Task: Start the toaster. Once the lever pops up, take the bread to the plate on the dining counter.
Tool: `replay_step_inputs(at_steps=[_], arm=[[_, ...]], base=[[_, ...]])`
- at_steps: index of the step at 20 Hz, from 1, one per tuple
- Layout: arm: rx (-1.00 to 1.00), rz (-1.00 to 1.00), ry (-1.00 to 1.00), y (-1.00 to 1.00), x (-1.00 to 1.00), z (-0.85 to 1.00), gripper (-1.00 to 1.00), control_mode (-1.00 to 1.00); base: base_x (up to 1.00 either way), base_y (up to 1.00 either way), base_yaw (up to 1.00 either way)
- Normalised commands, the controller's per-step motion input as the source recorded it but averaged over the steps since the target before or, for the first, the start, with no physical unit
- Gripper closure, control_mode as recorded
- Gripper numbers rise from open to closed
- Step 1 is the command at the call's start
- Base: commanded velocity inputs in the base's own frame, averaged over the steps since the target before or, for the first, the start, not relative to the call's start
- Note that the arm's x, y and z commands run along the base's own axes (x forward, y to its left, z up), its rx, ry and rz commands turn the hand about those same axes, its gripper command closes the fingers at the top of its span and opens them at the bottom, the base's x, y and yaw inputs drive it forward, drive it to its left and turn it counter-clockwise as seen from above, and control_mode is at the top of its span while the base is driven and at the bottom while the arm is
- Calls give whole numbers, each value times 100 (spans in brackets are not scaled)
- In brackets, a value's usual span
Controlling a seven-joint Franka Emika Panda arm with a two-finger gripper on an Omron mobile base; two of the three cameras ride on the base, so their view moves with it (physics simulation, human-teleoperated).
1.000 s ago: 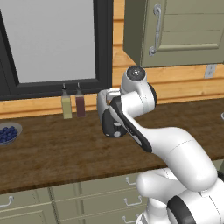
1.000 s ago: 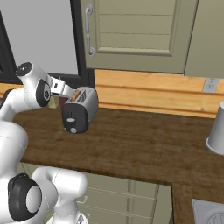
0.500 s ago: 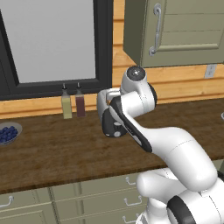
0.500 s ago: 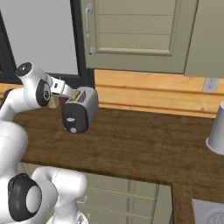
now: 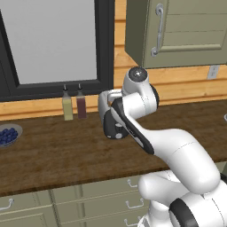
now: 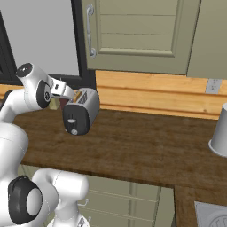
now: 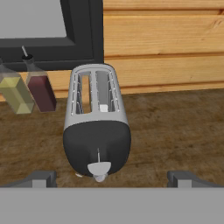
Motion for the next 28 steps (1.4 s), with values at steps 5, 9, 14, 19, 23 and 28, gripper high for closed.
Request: replay_step_inputs(at_steps=[5, 9, 14, 19, 23, 28], arm=[[0, 0, 0, 0, 0, 0, -100, -100], [0, 0, 0, 0, 0, 0, -100, -100], [0, 0, 0, 0, 0, 0, -100, -100], [0, 0, 0, 0, 0, 0, -100, -100], [0, 0, 0, 0, 0, 0, -100, -100], [0, 0, 0, 0, 0, 0, -100, -100]], base=[[0, 0, 0], [0, 0, 0], [0, 0, 0], [0, 0, 0], [0, 0, 0], [0, 0, 0]])
